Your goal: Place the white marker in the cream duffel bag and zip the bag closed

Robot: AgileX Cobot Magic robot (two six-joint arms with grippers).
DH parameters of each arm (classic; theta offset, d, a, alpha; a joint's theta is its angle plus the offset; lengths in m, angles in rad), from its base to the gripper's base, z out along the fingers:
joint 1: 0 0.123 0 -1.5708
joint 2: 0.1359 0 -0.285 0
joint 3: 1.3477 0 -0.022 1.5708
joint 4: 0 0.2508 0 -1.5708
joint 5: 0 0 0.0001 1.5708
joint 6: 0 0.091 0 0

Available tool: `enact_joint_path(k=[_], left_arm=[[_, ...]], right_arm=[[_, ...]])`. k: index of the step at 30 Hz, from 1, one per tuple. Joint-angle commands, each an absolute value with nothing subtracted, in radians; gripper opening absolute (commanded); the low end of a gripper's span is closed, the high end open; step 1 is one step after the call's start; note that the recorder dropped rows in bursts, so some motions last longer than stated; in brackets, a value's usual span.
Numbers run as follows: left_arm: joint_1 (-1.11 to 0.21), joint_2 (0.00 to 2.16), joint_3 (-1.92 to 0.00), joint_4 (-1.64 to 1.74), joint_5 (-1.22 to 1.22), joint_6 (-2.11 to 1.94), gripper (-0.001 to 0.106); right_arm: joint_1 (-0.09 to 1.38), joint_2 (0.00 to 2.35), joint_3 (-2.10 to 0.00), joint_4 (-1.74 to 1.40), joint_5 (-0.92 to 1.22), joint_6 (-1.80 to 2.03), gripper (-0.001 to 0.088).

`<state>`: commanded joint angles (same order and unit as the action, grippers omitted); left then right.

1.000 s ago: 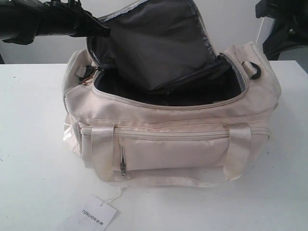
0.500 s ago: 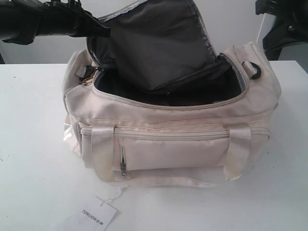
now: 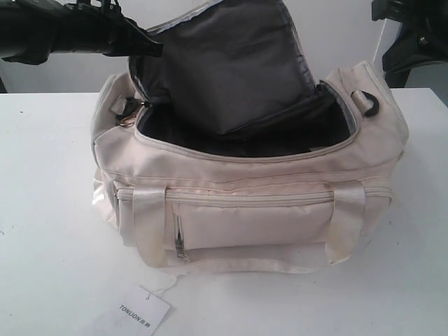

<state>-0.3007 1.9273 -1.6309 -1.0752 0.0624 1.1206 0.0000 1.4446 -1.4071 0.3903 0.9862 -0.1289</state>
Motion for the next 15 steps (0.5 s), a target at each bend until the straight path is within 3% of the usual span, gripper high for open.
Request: enact_joint_path(k=[15], left_arm=[[-0.301, 1.85, -1.631, -1.106, 0.508, 1.123, 0.0]], right_arm=[[0.0, 1.445, -1.407, 0.391, 0.984, -0.129, 0.0]])
